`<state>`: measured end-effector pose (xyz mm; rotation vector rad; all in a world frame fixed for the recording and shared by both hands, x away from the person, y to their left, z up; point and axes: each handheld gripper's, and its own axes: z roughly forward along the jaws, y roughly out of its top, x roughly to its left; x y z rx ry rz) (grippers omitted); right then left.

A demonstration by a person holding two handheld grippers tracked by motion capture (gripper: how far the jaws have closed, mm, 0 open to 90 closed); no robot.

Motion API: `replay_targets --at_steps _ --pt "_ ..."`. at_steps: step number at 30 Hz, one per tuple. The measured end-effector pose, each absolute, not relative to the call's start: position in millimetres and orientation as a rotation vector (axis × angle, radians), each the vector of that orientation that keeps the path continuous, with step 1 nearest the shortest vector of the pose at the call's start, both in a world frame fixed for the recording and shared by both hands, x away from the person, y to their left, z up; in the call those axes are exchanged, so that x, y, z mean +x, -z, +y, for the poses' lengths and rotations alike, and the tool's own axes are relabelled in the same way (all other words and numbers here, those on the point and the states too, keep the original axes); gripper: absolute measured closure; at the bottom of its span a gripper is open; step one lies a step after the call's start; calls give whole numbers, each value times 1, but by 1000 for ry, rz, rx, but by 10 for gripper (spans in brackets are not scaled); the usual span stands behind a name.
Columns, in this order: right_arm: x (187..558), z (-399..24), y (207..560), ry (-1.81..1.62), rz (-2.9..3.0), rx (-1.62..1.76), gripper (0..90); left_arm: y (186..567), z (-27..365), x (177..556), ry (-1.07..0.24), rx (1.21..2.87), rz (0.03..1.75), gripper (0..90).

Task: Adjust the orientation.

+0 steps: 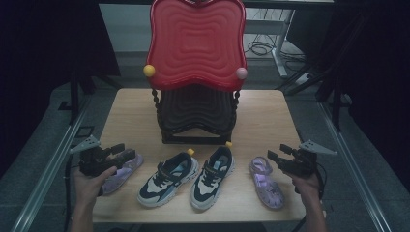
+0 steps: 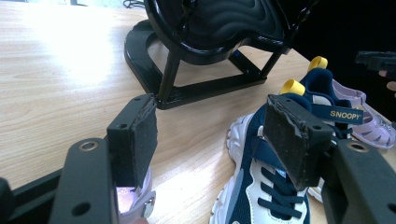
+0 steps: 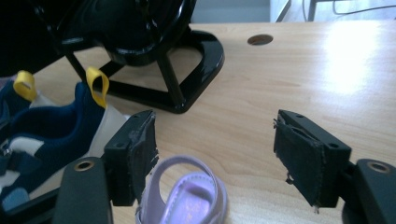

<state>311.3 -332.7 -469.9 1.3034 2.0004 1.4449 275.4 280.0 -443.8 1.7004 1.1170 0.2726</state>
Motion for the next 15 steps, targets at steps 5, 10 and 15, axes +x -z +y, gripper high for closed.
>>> replay_targets --at_steps 5,10,15 --pt "313 -328 478 -1390 2055 1280 328 442 273 275 -282 1716 1113 379" --pt "312 -324 479 -1345 2062 1291 346 446 274 274 -259 1714 1113 487" --pt "319 -321 479 -1312 2100 1251 356 449 268 278 -246 1725 1116 514"
